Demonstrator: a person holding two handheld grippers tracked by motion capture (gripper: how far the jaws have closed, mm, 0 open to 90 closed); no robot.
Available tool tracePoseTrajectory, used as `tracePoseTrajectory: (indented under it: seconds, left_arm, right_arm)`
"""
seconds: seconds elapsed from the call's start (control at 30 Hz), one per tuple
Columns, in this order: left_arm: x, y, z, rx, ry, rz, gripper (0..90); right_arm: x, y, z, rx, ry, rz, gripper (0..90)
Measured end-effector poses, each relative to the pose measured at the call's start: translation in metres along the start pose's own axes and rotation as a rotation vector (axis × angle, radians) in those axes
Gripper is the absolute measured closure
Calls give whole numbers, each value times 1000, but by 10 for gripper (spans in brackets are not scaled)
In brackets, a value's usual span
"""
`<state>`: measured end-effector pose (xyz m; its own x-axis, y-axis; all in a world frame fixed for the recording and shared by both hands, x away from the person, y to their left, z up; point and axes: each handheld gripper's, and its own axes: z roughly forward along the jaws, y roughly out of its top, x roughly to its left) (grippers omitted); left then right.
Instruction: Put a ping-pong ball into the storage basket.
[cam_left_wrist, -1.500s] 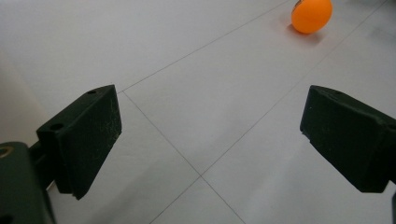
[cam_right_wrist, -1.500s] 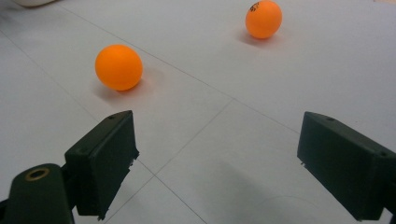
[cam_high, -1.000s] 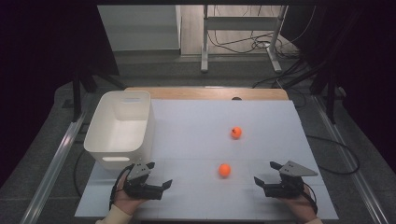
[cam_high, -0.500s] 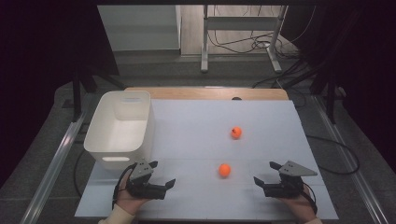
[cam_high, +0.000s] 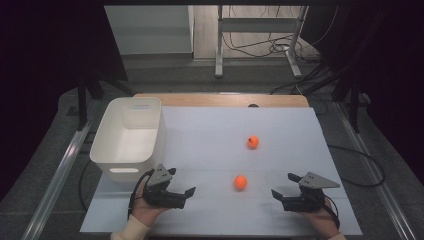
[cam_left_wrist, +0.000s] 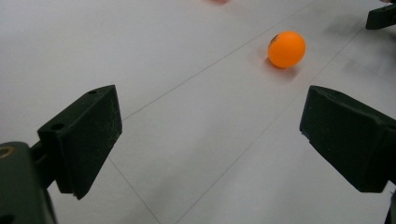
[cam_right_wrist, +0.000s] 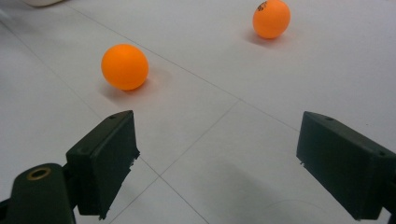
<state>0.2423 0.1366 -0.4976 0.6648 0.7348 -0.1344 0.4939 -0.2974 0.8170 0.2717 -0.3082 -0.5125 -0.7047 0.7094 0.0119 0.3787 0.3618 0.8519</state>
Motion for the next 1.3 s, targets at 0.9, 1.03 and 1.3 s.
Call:
tracePoseTrajectory:
  seconds: [0.9, 1.03, 1.3]
  left_arm:
    - [-18, 31, 16, 15, -30, 82, 66]
    - [-18, 32, 17, 20, -31, 78, 67]
    - [-22, 37, 22, 29, -42, 89, 66]
  right_arm:
    - [0, 0, 2, 15, 1, -12, 128]
    - [0, 0, 2, 16, 1, -14, 128]
    - [0, -1, 2, 19, -1, -14, 128]
